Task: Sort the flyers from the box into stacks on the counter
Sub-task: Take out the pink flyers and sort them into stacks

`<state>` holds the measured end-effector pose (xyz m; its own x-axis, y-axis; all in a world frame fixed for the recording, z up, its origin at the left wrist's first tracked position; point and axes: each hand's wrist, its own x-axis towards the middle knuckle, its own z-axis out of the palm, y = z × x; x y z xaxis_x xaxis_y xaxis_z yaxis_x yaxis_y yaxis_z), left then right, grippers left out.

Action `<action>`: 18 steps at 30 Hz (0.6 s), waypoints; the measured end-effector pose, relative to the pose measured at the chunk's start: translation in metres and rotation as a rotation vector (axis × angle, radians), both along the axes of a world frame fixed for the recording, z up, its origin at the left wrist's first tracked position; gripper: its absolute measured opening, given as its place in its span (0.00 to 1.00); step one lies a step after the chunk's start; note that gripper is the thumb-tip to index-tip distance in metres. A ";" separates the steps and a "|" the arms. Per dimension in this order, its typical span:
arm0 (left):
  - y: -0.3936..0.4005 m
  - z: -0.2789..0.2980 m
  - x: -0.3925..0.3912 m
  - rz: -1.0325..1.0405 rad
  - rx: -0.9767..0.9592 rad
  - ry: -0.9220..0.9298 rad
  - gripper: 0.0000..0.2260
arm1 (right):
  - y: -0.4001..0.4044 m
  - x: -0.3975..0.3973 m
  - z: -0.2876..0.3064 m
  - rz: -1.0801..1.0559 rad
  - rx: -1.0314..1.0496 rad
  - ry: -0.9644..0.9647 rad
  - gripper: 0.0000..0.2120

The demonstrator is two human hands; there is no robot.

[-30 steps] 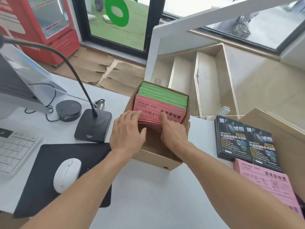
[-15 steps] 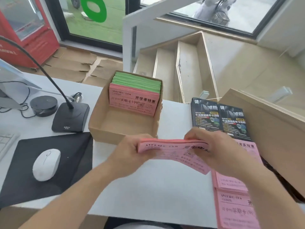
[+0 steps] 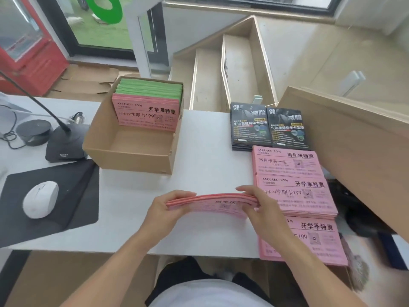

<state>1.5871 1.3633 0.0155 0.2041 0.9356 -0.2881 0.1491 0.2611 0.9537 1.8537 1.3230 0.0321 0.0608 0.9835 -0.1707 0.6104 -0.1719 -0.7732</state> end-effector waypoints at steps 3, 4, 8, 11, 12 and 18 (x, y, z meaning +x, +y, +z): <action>-0.006 0.003 0.009 0.073 0.026 -0.003 0.06 | -0.003 0.002 -0.005 -0.023 0.066 0.057 0.24; -0.008 0.005 0.011 0.091 0.027 0.003 0.06 | -0.004 0.004 -0.006 -0.028 0.080 0.071 0.24; -0.017 0.005 0.013 0.148 -0.008 0.016 0.08 | -0.009 0.007 -0.008 -0.001 0.033 0.098 0.30; -0.025 0.003 0.020 0.210 -0.029 0.008 0.10 | -0.014 0.003 -0.010 -0.058 0.019 0.188 0.33; -0.026 0.006 0.023 0.225 -0.020 0.011 0.11 | -0.016 0.003 -0.009 -0.082 0.039 0.243 0.33; -0.032 0.021 0.064 0.159 0.053 0.012 0.18 | -0.043 0.042 0.015 -0.179 0.059 0.339 0.37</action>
<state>1.6515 1.3309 0.0364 0.0493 0.9698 -0.2390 0.1218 0.2317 0.9651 1.8954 1.2805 0.0470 0.1820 0.9712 -0.1535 0.2829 -0.2012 -0.9378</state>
